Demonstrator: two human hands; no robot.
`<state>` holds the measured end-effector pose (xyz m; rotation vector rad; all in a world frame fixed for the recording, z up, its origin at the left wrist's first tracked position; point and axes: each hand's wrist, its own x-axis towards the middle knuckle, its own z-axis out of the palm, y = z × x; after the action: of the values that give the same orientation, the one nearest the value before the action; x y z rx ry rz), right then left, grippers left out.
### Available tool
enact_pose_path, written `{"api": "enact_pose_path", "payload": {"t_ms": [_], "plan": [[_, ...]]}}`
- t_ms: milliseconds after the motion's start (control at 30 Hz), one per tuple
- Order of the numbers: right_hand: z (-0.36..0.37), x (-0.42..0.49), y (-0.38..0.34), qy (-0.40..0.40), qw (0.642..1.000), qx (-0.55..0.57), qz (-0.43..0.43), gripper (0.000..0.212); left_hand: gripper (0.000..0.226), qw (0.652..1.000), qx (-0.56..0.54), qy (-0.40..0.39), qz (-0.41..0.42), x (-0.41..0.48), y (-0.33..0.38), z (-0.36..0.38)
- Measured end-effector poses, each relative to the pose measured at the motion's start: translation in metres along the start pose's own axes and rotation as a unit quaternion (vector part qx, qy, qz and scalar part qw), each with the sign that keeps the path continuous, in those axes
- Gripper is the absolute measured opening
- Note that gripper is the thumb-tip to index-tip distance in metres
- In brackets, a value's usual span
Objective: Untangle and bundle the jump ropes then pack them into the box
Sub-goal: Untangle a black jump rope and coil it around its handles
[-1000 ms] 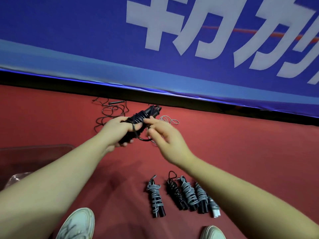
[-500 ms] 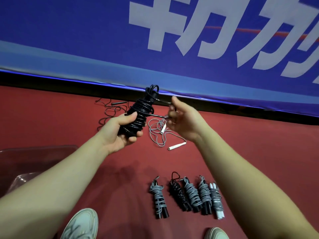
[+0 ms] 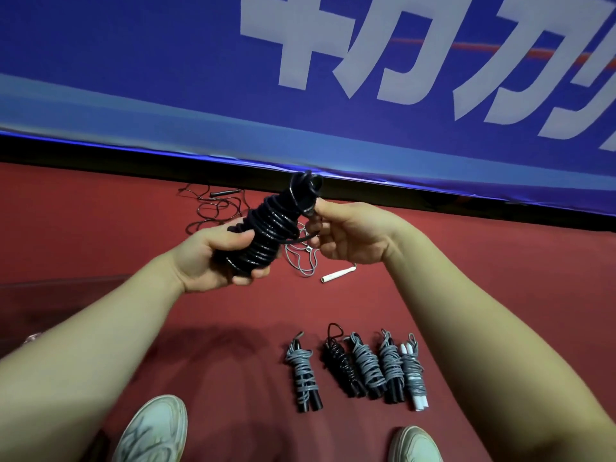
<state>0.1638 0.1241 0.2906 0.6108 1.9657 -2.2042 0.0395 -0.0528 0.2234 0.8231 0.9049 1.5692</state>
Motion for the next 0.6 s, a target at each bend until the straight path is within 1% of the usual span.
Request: {"api": "enact_pose_path", "payload": {"t_ms": [67, 200, 333, 400, 533, 600], "plan": [[0.000, -0.003, -0.002, 0.016, 0.999, -0.038, 0.008, 0.022, 0.051, 0.998, 0.059, -0.016, -0.014, -0.004, 0.004, -0.005], [0.001, -0.005, 0.007, 0.046, 0.996, -0.076, 0.017, 0.015, 0.064, 0.979, 0.201, 0.003, -0.031, -0.007, 0.008, -0.009], [0.003, -0.003, 0.023, 0.060, 0.995, -0.067, 0.034, 0.014, 0.046, 0.949, 0.311, 0.019, -0.051, -0.007, 0.009, -0.004], [0.003, -0.001, 0.028, 0.071, 0.997, -0.032, 0.027, 0.014, 0.040, 0.948, 0.312, 0.030, -0.055, -0.007, 0.007, -0.004], [0.009, 0.003, 0.031, 0.142, 0.987, 0.070, -0.040, 0.023, 0.045, 0.954, 0.284, 0.073, -0.056, -0.002, 0.005, -0.003], [0.015, 0.006, 0.033, 0.166, 0.968, 0.178, -0.065, 0.026, 0.028, 0.959, 0.265, 0.087, -0.055, 0.003, 0.005, 0.000]]}}
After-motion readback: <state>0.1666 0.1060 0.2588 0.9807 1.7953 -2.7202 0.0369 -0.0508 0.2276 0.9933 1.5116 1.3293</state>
